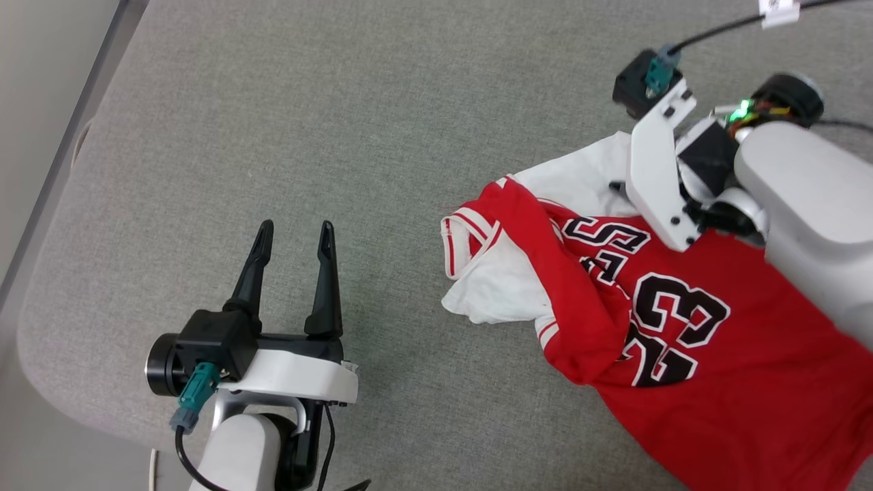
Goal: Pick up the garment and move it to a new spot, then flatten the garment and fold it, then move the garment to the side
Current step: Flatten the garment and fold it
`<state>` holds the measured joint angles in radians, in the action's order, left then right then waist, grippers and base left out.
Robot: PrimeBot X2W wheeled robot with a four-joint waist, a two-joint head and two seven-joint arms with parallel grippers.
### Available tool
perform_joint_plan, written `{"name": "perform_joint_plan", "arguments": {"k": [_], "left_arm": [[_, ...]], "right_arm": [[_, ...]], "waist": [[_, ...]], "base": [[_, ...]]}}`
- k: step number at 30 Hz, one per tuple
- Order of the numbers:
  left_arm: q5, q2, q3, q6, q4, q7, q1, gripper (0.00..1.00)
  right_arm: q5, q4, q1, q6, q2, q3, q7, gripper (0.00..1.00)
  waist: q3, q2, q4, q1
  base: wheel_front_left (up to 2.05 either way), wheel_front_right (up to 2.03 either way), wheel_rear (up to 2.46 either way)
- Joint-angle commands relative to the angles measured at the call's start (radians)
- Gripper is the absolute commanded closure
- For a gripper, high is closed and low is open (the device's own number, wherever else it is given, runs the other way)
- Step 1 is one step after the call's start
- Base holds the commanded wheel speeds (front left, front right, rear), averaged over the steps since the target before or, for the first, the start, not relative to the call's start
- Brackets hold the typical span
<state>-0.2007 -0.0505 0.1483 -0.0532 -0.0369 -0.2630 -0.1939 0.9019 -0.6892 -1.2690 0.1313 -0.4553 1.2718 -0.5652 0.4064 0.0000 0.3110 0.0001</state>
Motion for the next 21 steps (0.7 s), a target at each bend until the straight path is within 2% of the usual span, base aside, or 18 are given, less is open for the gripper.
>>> {"name": "perform_joint_plan", "arguments": {"k": [1, 6, 7, 8, 9, 17, 21], "left_arm": [[-0.006, 0.0, 0.001, -0.006, 0.001, -0.003, -0.011, 0.0], [-0.013, 0.001, 0.01, -0.011, -0.005, -0.003, -0.022, 0.0], [-0.014, 0.001, 0.011, -0.013, -0.006, -0.003, -0.023, 0.0], [-0.015, 0.001, 0.01, -0.014, -0.008, -0.003, -0.024, 0.0], [-0.015, 0.001, 0.008, -0.015, -0.01, -0.003, -0.024, 0.0], [-0.001, 0.0, -0.007, -0.014, -0.027, -0.003, -0.003, 0.0], [0.012, 0.001, -0.023, -0.011, -0.03, -0.003, 0.018, 0.0]], "right_arm": [[0.012, -0.012, 0.036, -0.001, 0.009, 0.005, -0.009, 0.0], [-0.043, -0.035, 0.129, 0.001, 0.009, 0.02, -0.044, 0.0], [-0.047, -0.034, 0.141, 0.001, 0.007, 0.023, -0.038, 0.05], [-0.045, -0.031, 0.149, 0.001, 0.004, 0.024, -0.029, 0.83], [-0.046, -0.028, 0.145, 0.001, 0.0, 0.025, -0.014, 1.0], [-0.032, 0.006, 0.036, -0.001, -0.013, 0.001, 0.239, 1.0], [-0.01, 0.022, 0.033, -0.001, -0.055, -0.005, 0.345, 1.0]], "waist": [[0.017, 0.0, 0.015, -0.0001], [0.028, 0.0, 0.023, -0.0001], [0.029, 0.0, 0.023, -0.0001], [0.028, 0.0, 0.021, -0.0001], [0.026, 0.0, 0.019, -0.0001], [-0.036, 0.0, -0.019, -0.0001], [-0.081, 0.0, -0.047, -0.0001]], "base": [[0.0, 0.0, 0.0], [0.0, 0.0, 0.0], [0.0, 0.0, 0.0], [0.0, 0.0, 0.0], [0.0, 0.0, 0.0], [0.0, 0.0, 0.0], [0.0, 0.0, 0.0]]}}
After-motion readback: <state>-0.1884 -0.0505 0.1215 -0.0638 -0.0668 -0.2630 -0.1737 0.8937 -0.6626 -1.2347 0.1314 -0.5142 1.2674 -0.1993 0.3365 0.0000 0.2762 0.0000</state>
